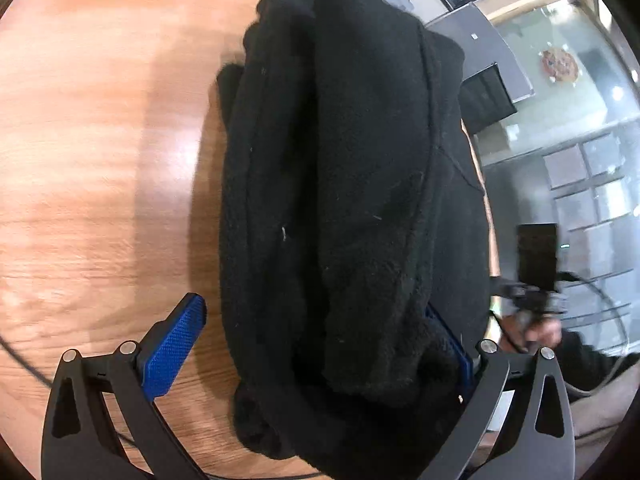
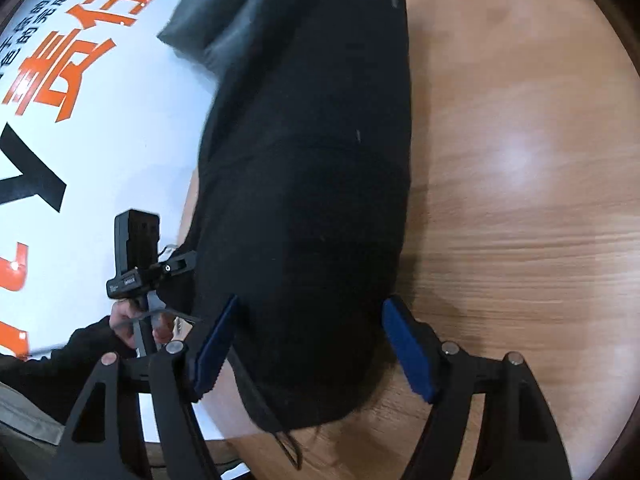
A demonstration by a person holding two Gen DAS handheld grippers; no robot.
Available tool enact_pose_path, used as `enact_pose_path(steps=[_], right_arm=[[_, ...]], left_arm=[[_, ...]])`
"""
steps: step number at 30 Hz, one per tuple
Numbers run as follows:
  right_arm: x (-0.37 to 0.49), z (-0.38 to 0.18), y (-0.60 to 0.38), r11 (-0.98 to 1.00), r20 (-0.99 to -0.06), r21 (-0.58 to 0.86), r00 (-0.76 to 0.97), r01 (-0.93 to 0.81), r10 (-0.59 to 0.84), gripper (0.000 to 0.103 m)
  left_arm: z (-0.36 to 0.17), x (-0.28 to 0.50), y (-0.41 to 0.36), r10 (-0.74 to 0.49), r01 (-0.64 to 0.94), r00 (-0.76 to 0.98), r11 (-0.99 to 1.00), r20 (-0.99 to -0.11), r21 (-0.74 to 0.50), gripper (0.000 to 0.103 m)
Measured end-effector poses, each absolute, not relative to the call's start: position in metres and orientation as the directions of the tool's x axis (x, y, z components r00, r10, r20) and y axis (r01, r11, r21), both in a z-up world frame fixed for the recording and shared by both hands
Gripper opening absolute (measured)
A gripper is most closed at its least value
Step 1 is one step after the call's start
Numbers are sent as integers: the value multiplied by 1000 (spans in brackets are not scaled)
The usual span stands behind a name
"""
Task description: Fold clothes
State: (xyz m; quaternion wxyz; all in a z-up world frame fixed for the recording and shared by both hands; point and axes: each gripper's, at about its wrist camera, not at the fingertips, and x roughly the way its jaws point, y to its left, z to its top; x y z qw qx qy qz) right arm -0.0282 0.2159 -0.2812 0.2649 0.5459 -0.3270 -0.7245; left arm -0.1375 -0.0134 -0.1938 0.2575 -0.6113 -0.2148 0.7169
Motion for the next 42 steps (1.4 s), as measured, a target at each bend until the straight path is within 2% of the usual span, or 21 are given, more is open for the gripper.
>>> enact_pose_path(steps=[9, 12, 13, 14, 16, 19, 20, 21, 23, 29, 36, 42], right_arm=[[-54, -312, 203, -583, -569, 813, -221, -2, -792, 92], [-65, -314, 193, -561, -550, 828, -218, -13, -806, 99], [-69, -313, 188, -571, -558, 821, -217, 0, -801, 98], [-71, -310, 184, -596, -579, 803, -218, 19, -786, 89], [-70, -302, 178, -670, -648, 742, -218, 37, -730, 80], [-69, -289, 168, -718, -693, 693, -219, 57, -687, 63], [-68, -284, 164, -733, -707, 677, -221, 65, -672, 57], [-66, -279, 161, -748, -720, 660, -223, 73, -657, 55], [-61, -263, 147, -784, -750, 612, -238, 106, -618, 47], [-41, -214, 87, -838, -781, 495, -307, 229, -545, 42], [-46, -145, -24, -776, -692, 488, -365, 400, -623, 41], [-72, -107, -146, -730, -619, 490, -400, 477, -677, 42]], left_arm=[[-216, -160, -2, 724, -105, 3, -686, -690, -720, 103], [-224, -165, 15, 780, -62, 52, -621, -624, -782, 103], [-225, -166, 20, 781, -54, 51, -621, -623, -782, 103], [-225, -167, 23, 781, -43, 47, -622, -623, -782, 103], [-225, -167, 22, 778, -15, 27, -628, -628, -778, 102], [-219, -162, 16, 777, -1, -26, -629, -628, -778, 88], [-217, -160, 14, 777, 1, -46, -628, -628, -778, 80], [-214, -158, 11, 777, 3, -65, -628, -627, -778, 72], [-206, -153, 6, 768, -1, -100, -635, -632, -772, 63], [-168, -124, -31, 731, -6, -228, -661, -643, -750, 58], [-77, -95, -134, 581, -12, -468, -757, -666, -653, 58], [-62, -143, -263, 493, -2, -542, -810, -680, -586, 59]])
